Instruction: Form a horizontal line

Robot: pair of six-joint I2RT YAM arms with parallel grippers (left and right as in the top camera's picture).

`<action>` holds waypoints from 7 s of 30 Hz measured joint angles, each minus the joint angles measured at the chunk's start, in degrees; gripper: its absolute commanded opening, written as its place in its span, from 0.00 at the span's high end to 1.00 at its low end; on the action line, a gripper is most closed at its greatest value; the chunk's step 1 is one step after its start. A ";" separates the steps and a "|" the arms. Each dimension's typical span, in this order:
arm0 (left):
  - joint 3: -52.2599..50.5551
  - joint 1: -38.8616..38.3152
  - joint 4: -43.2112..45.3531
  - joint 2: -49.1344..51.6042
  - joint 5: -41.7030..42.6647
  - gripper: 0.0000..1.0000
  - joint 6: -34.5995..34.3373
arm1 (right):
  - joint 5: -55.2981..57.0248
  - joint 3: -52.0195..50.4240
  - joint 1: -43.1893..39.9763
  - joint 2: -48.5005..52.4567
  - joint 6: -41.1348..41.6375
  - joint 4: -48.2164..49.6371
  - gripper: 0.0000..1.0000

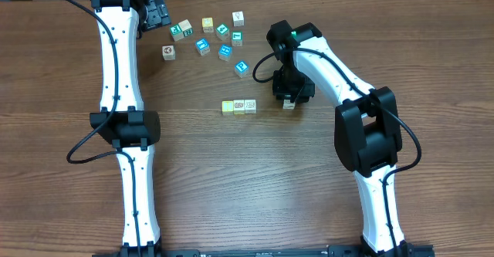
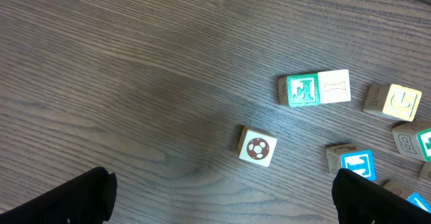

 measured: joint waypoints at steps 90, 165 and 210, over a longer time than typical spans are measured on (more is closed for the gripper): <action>0.00 0.00 0.00 0.00 0.00 0.00 0.00 | -6.73 -0.04 -0.15 0.00 -0.02 13.42 0.59; 0.00 0.00 0.00 0.00 0.00 0.00 0.00 | -7.02 -2.56 0.66 0.00 -3.02 6.56 0.96; 0.00 0.00 0.00 0.00 0.00 0.00 0.00 | -9.33 -2.56 2.60 0.00 -7.19 7.50 0.96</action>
